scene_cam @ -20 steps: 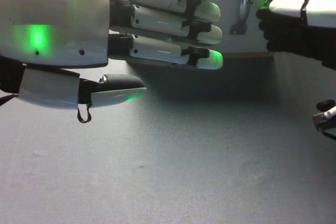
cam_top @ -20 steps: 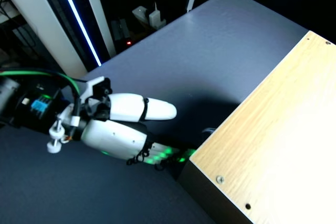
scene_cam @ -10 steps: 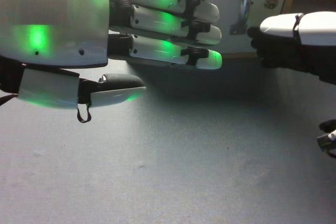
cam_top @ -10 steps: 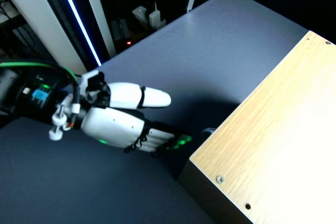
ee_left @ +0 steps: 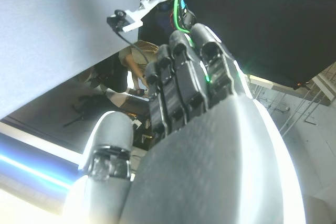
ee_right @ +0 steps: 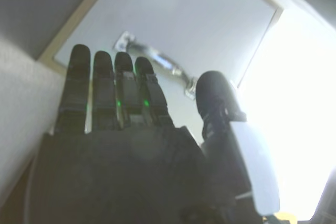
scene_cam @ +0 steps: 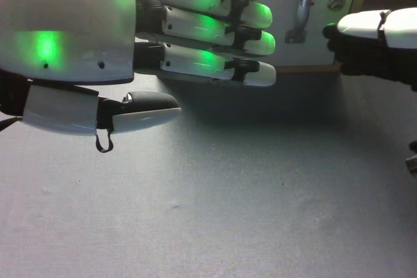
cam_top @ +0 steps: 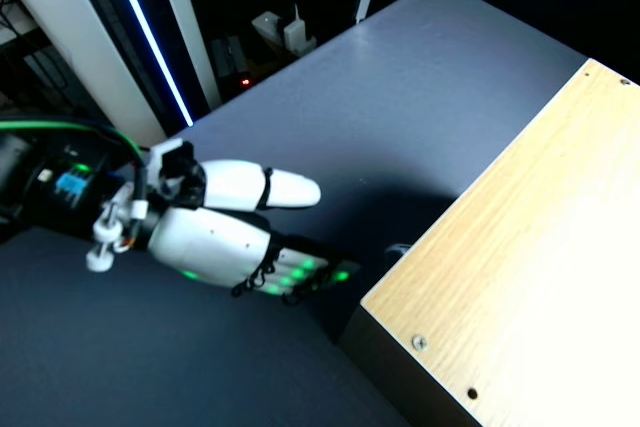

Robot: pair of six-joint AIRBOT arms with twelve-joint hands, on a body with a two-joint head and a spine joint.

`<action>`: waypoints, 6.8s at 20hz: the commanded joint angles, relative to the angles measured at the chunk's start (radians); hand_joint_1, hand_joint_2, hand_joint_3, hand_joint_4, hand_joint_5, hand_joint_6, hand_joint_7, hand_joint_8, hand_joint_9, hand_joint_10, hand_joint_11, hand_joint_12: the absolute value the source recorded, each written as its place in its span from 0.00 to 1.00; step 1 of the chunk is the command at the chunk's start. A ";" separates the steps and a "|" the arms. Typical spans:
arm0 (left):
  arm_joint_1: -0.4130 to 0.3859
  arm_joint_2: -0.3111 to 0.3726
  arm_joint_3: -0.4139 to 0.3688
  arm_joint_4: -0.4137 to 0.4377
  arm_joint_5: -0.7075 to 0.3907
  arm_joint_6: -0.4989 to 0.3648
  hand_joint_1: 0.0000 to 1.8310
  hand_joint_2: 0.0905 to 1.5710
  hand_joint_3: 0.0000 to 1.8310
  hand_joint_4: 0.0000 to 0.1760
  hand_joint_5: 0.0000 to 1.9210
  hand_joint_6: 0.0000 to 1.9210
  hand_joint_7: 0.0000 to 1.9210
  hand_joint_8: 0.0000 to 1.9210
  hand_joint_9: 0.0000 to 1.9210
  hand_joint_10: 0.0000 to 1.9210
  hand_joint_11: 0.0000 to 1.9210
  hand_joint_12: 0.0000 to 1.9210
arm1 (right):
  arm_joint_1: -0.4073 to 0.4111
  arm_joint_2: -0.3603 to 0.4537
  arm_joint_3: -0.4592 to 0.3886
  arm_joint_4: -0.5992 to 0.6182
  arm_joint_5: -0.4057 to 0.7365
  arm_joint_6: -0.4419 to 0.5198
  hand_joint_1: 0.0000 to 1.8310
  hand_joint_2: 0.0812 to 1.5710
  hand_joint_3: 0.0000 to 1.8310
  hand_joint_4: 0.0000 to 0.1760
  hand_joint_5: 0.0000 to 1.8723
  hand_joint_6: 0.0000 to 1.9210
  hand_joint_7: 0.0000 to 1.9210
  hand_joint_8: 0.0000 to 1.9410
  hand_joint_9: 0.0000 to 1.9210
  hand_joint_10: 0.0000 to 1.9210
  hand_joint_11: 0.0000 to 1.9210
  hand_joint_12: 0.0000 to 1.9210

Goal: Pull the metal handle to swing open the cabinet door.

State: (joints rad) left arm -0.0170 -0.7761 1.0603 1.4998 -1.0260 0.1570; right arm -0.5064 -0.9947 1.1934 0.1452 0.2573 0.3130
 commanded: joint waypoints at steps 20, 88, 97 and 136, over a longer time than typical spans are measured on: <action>-0.011 0.007 0.001 -0.100 -0.025 0.008 0.00 1.00 0.12 0.00 0.19 0.00 0.20 0.00 0.19 0.00 0.00 0.39 | 0.014 -0.057 0.033 0.123 0.195 0.008 0.00 0.96 0.00 0.00 0.05 0.00 0.06 0.00 0.06 0.00 0.00 0.21; -0.011 0.007 0.001 -0.100 -0.025 0.008 0.00 1.00 0.12 0.00 0.18 0.00 0.20 0.00 0.18 0.00 0.00 0.39 | -0.066 -0.016 -0.047 0.091 0.368 0.033 0.00 0.99 0.00 0.00 0.05 0.00 0.06 0.00 0.06 0.00 0.00 0.22; -0.011 0.007 0.001 -0.100 -0.025 0.008 0.00 1.00 0.12 0.00 0.19 0.00 0.20 0.00 0.18 0.00 0.00 0.39 | -0.060 -0.034 -0.008 0.108 0.369 0.067 0.00 0.98 0.00 0.00 0.05 0.00 0.06 0.00 0.06 0.00 0.00 0.24; -0.011 0.007 0.001 -0.100 -0.025 0.008 0.01 1.00 0.11 0.00 0.20 0.00 0.22 0.00 0.20 0.00 0.01 0.42 | -0.101 -0.023 -0.132 -0.088 0.380 0.067 0.00 0.99 0.00 0.00 0.04 0.00 0.05 0.00 0.06 0.00 0.00 0.23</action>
State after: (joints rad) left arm -0.0170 -0.7761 1.0603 1.4994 -1.0260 0.1570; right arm -0.6159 -1.0157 1.0660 0.0654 0.5327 0.3706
